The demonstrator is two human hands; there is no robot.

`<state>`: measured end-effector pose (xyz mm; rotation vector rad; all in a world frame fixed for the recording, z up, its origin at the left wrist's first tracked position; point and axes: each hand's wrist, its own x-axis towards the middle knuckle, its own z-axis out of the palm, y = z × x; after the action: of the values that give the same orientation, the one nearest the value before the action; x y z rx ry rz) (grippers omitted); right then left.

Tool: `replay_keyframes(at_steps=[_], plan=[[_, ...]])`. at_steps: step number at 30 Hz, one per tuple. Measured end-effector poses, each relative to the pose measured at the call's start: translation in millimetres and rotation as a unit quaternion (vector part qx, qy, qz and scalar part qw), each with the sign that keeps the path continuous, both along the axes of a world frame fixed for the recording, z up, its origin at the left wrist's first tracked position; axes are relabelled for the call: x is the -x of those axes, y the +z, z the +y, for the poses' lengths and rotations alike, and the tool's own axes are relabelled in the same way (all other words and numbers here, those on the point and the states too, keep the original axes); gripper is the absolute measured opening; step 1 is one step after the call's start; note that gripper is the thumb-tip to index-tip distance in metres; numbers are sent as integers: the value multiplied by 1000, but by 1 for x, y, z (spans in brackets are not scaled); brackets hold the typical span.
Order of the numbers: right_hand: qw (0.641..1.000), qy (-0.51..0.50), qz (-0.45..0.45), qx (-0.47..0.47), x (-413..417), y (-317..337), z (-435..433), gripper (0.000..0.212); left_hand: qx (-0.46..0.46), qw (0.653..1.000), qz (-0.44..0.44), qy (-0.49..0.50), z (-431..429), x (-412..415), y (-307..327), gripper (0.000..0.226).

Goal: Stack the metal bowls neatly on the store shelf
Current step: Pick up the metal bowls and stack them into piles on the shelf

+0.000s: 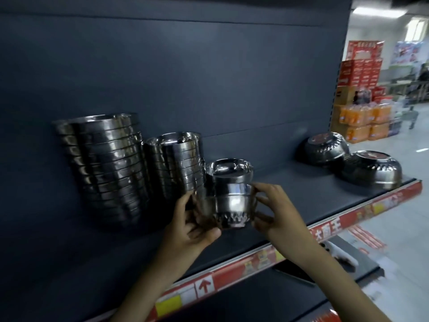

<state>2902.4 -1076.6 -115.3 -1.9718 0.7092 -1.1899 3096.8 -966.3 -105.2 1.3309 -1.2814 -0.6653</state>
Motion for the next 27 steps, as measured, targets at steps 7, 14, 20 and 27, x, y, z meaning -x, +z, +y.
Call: replay_keyframes(at_steps=[7, 14, 20, 27], plan=[[999, -23, 20, 33, -19, -14, 4, 76, -19, 1000, 2, 8, 14, -22, -9, 63], [1000, -16, 7, 19, -32, -20, 7, 73, -43, 999, -29, 11, 20, -39, -15, 66], [1000, -9, -3, -21, -27, -12, 20, 58, -61, 998, -18, 0, 24, -52, -18, 83], [994, 52, -37, -89, -21, 4, 43, 56, -24, 999, 27, 29, 25, -49, -16, 77]])
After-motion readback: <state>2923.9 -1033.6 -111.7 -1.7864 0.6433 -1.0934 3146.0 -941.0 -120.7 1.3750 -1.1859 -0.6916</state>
